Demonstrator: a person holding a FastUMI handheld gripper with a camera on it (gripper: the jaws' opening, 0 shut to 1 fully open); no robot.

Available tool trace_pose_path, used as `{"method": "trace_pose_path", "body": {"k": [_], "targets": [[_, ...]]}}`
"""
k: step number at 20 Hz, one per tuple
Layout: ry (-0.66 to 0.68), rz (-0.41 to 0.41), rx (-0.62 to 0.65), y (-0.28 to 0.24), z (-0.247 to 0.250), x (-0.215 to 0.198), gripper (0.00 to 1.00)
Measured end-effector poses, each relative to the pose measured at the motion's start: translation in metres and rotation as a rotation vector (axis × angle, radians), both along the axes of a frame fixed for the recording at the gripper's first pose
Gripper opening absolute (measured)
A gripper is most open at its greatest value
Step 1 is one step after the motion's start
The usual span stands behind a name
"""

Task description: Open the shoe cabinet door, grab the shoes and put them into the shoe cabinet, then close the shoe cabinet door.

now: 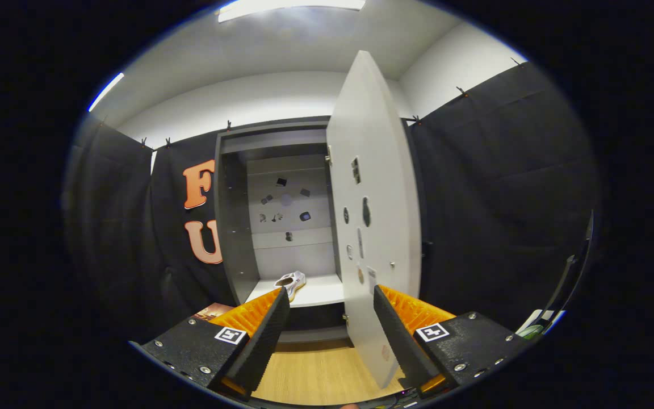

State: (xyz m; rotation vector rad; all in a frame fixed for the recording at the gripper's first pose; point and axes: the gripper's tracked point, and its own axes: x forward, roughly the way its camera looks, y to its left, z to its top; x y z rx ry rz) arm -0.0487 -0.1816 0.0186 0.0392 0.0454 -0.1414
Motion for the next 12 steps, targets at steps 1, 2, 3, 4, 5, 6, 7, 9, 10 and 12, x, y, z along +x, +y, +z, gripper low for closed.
{"method": "trace_pose_path", "body": {"k": [1, 2, 3, 4, 5, 6, 7, 9, 10, 12], "targets": [[-0.001, -0.022, 0.003, -0.018, 0.001, -0.005, 0.93], [-0.003, -0.046, 0.004, -0.037, 0.000, -0.008, 0.93], [0.000, -0.068, 0.005, -0.056, -0.002, -0.010, 0.93], [-0.001, -0.088, 0.001, -0.074, -0.003, -0.012, 0.93], [0.001, -0.092, 0.003, -0.088, -0.004, -0.012, 0.93], [0.000, -0.088, 0.002, -0.099, -0.004, -0.009, 0.93], [0.000, -0.075, 0.007, -0.106, -0.006, -0.004, 0.94], [0.005, -0.045, 0.008, -0.118, -0.010, 0.010, 0.95], [0.015, -0.031, 0.008, -0.121, -0.014, 0.016, 0.95], [0.027, 0.012, 0.019, -0.120, -0.018, 0.028, 0.95]]}}
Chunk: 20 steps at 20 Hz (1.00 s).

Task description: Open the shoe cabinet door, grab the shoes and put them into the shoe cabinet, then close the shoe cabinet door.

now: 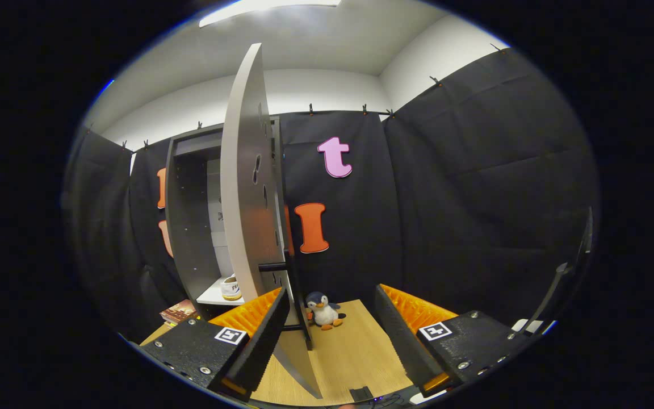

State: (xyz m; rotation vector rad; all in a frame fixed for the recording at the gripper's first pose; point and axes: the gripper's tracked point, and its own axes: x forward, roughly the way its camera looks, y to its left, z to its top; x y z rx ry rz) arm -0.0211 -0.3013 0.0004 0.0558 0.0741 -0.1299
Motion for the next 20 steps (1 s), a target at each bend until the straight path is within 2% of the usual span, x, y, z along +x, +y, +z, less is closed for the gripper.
{"method": "trace_pose_path", "body": {"k": [10, 20], "targets": [[-0.005, 0.111, 0.018, 0.021, -0.005, 0.013, 0.91], [-0.021, 0.314, 0.075, 0.137, -0.014, 0.029, 0.91]]}}
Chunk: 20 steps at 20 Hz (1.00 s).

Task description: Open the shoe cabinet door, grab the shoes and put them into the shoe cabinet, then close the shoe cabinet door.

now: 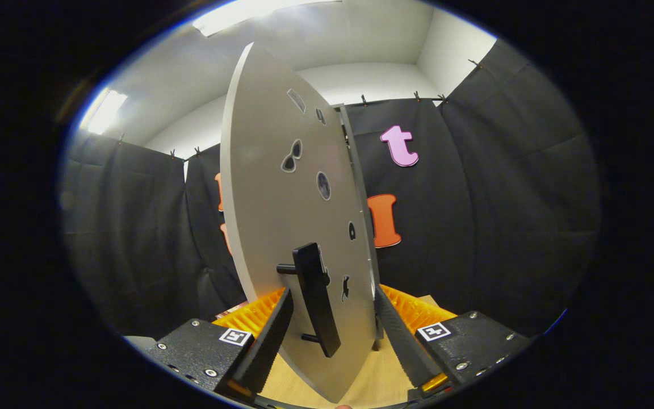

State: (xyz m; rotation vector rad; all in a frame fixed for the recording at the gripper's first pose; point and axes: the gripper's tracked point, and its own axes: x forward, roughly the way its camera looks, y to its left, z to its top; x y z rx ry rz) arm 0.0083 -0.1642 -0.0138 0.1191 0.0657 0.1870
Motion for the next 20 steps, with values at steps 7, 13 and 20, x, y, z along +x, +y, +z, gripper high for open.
{"method": "trace_pose_path", "body": {"k": [7, 13, 20], "targets": [[0.002, 0.101, -0.024, 0.069, -0.004, 0.033, 0.91], [0.008, 0.162, -0.001, 0.124, -0.015, 0.075, 0.96], [0.006, 0.165, -0.013, 0.177, -0.022, 0.115, 0.97]]}}
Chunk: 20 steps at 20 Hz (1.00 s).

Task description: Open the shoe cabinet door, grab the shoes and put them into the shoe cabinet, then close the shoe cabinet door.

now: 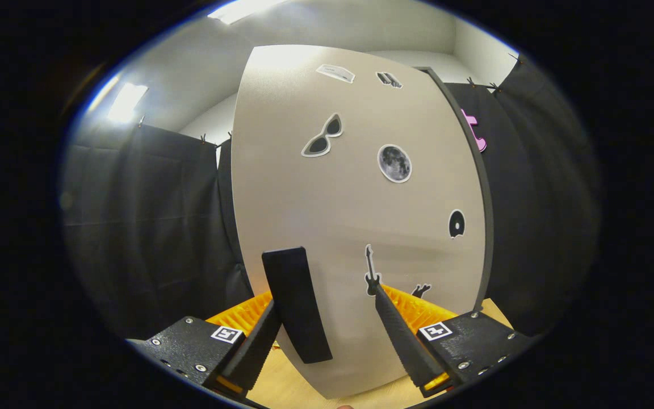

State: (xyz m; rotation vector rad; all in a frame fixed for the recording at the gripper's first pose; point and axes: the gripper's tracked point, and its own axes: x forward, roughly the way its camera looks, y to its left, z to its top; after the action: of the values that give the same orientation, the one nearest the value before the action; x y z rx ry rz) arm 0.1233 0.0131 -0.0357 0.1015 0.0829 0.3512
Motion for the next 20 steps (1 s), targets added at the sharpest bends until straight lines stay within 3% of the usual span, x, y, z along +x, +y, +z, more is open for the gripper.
{"method": "trace_pose_path", "body": {"k": [5, 10, 20], "targets": [[-0.020, -0.052, -0.018, 0.025, -0.001, 0.020, 0.98], [-0.038, -0.133, -0.058, 0.025, -0.001, 0.022, 0.97], [-0.083, -0.280, -0.122, 0.037, -0.001, 0.070, 0.97]]}}
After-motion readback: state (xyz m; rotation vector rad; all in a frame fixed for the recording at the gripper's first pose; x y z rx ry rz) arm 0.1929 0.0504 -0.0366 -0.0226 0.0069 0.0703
